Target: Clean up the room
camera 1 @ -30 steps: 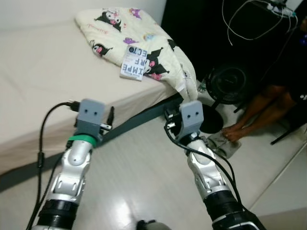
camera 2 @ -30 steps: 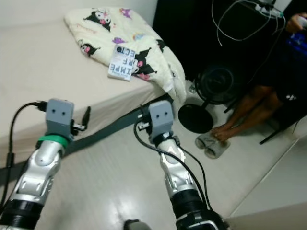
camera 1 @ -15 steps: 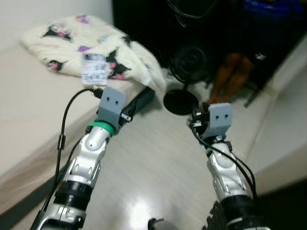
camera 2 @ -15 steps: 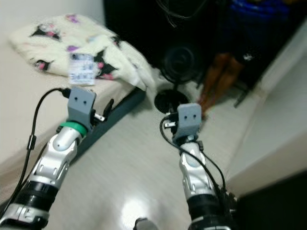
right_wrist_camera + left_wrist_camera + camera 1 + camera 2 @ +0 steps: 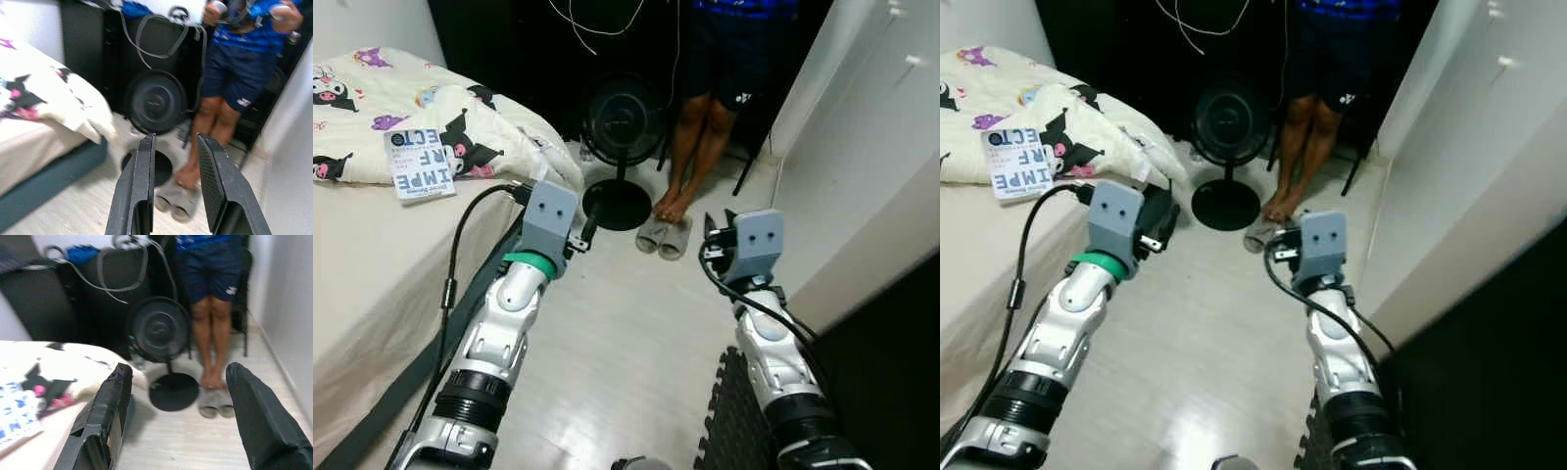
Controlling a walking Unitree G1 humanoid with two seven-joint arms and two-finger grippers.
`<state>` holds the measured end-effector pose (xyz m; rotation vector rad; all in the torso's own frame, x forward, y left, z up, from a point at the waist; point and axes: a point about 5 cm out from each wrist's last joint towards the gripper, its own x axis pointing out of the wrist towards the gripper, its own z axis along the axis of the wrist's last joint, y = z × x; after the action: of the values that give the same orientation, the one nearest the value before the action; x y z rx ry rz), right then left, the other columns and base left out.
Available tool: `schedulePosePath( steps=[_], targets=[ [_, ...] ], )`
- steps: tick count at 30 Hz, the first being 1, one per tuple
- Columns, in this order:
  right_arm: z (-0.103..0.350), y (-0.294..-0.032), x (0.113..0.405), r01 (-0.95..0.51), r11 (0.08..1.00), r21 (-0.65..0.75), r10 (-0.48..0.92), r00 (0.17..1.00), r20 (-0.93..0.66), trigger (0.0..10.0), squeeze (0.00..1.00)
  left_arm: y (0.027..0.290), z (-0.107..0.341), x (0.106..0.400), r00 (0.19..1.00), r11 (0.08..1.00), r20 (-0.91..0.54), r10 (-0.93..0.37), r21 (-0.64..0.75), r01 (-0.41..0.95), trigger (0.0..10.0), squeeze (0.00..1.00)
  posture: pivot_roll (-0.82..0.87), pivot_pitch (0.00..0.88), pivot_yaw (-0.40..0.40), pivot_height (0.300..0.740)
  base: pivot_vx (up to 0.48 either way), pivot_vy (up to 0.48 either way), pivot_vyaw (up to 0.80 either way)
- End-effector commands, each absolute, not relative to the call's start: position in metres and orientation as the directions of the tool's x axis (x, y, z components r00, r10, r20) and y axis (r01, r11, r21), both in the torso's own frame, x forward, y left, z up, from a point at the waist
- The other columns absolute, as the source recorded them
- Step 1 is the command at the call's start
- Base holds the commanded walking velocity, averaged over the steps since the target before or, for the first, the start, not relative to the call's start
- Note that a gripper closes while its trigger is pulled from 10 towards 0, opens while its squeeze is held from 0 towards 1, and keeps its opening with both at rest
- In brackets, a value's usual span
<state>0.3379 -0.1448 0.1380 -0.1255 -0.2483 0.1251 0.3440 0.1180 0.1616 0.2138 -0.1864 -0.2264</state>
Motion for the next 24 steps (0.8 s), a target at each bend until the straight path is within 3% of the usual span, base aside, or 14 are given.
schedulePosePath(
  steps=[1,24],
  targets=[
    [0.135,-0.139,0.337,-0.132,0.98,-0.147,0.163,0.961,0.224,10.0,0.0,0.119,0.154,0.343,0.964,0.955,0.135,-0.23,0.224,0.197,10.0,0.0,-0.12,0.026,0.02,0.723,0.465,0.0,0.0],
    [0.133,-0.137,0.333,-0.142,0.979,-0.148,0.173,0.958,0.228,10.0,0.0,0.115,0.142,0.339,0.967,0.953,0.107,-0.231,0.223,0.203,10.0,0.0,-0.12,0.047,0.016,0.723,0.464,0.0,0.0]
  ],
)
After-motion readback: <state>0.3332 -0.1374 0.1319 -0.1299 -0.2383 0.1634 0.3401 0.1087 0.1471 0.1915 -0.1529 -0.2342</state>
